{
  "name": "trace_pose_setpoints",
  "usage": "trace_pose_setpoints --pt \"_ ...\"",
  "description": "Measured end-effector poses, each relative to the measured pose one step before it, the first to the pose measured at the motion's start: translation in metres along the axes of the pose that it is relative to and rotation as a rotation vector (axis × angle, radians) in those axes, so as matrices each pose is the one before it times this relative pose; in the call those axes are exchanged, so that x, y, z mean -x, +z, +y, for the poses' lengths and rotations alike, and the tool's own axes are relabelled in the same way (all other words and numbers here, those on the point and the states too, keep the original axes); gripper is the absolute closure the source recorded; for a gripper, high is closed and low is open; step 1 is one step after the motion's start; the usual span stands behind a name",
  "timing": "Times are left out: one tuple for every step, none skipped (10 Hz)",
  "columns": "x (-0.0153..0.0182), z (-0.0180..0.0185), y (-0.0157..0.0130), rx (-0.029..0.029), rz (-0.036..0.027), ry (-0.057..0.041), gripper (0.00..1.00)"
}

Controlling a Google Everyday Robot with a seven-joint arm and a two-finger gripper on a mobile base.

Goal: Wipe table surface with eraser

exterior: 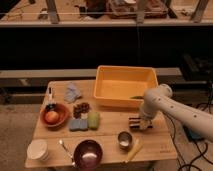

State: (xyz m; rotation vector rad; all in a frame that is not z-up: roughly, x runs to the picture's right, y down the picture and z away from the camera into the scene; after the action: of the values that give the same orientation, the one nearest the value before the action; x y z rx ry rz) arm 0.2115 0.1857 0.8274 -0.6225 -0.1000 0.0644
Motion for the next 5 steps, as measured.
trace_pose_setpoints --pt "0.00152 0.0102 -0.0016 -0.00327 -0.01268 -0.01104 0.94" --pt "-0.00211 0.00776 -0.00195 -0.0042 -0.00129 -0.00194 0.94" --pt "-0.00988 0.00579 -0.00246 -0.00625 0.00458 0.01288 0.94" --pt "-0.0102 0.0004 -0.00186 -0.00477 0.00634 0.01203 0.94" --pt "-0.01275 -0.00074 -0.00215 -0.00635 0.00917 0.01259 0.94"
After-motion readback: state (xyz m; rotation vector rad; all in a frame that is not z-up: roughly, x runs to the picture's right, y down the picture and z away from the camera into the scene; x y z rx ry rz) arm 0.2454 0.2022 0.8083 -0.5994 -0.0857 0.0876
